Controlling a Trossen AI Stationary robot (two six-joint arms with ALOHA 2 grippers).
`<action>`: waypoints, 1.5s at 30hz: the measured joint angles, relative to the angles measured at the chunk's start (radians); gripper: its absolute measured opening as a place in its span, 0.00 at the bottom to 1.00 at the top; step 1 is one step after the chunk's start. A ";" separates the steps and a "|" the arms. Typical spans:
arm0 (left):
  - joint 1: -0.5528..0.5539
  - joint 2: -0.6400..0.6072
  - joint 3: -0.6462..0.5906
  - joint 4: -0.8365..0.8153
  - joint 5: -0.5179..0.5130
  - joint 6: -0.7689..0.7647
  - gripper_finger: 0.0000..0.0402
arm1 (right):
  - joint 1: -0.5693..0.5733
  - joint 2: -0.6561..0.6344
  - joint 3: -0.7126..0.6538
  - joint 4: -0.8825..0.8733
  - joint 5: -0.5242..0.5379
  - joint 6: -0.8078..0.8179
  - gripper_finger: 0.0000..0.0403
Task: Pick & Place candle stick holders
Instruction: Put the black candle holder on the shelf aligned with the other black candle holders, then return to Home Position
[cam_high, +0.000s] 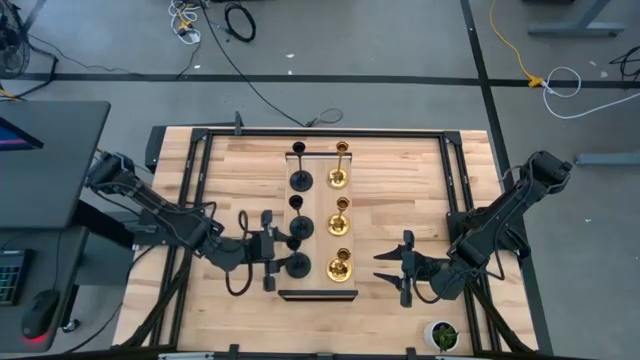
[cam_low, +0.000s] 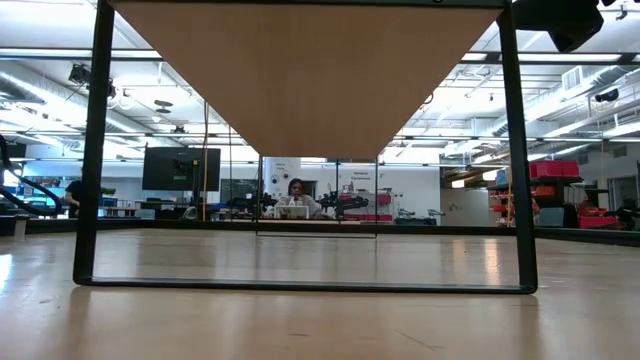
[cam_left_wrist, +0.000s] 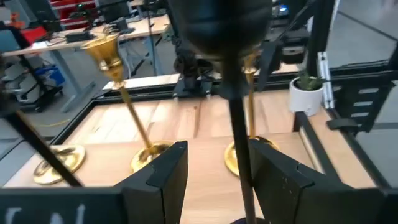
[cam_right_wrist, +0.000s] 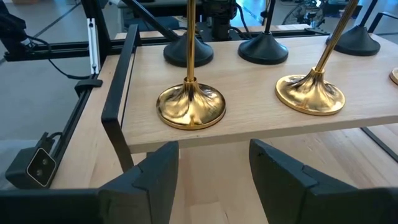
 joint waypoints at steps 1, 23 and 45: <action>0.000 -0.003 0.000 -0.015 -0.001 -0.002 0.42 | 0.000 0.000 0.000 0.000 0.000 0.000 0.49; -0.119 -0.071 -0.005 -0.431 -0.136 -0.199 0.42 | -0.068 0.000 -0.002 -0.016 0.042 0.023 0.49; 0.162 -1.003 -0.890 0.348 0.082 0.277 0.36 | -0.825 -0.289 -0.589 0.840 -0.800 -0.188 0.49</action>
